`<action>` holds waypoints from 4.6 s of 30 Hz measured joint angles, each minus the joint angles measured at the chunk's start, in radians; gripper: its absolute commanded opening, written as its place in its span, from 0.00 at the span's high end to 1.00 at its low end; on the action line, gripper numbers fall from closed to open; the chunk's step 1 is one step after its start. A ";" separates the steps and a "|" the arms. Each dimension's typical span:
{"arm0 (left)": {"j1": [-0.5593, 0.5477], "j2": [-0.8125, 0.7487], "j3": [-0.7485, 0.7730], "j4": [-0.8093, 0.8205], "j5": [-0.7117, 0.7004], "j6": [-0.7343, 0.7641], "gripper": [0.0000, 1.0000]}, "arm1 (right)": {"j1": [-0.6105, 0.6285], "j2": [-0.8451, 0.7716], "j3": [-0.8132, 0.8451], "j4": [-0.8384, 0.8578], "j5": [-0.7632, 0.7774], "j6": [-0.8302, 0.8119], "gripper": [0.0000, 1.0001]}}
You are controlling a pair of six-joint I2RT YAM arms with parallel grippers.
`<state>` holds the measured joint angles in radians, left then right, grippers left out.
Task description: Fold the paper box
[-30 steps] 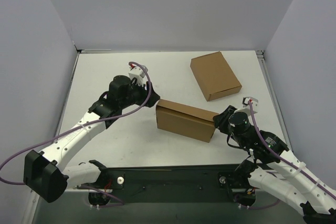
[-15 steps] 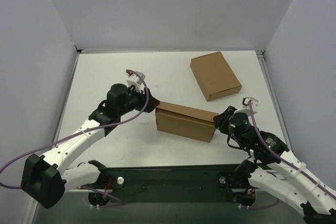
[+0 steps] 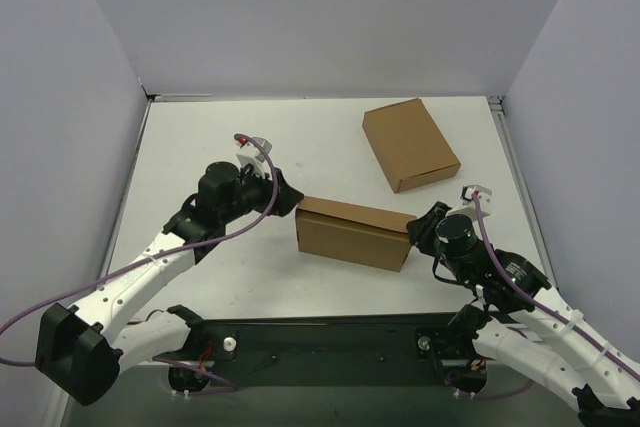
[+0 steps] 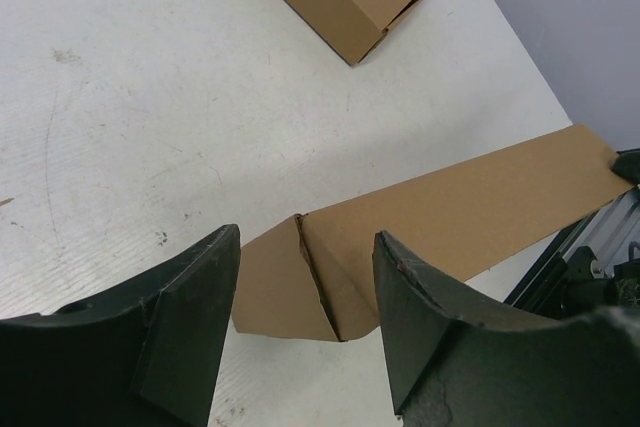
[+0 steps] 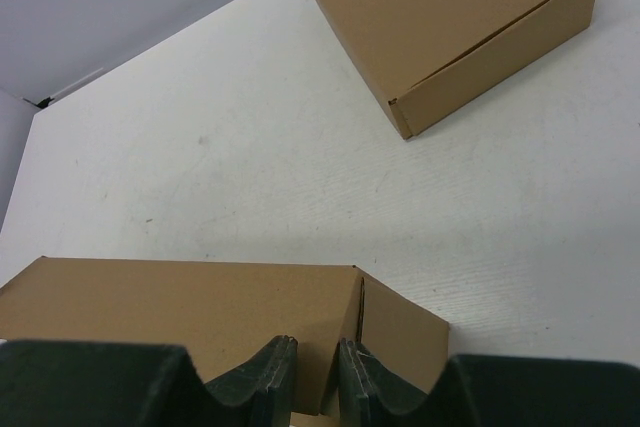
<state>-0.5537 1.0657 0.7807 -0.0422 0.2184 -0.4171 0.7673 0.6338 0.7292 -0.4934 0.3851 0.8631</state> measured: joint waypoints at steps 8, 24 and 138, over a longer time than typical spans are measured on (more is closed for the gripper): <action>0.000 -0.008 0.016 -0.004 0.008 -0.045 0.35 | 0.000 0.000 0.000 0.000 0.000 0.000 0.81; -0.002 -0.118 -0.150 0.085 0.041 -0.104 0.44 | 0.000 0.000 0.000 0.000 0.000 -0.003 0.81; -0.238 -0.130 -0.303 0.241 -0.416 -0.320 0.75 | -0.027 0.135 0.109 -0.198 -0.144 -0.070 0.76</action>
<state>-0.7921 0.9360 0.4782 0.1993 -0.1974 -0.7368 0.7399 0.7685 0.8387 -0.6918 0.2413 0.7929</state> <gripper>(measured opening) 0.269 0.233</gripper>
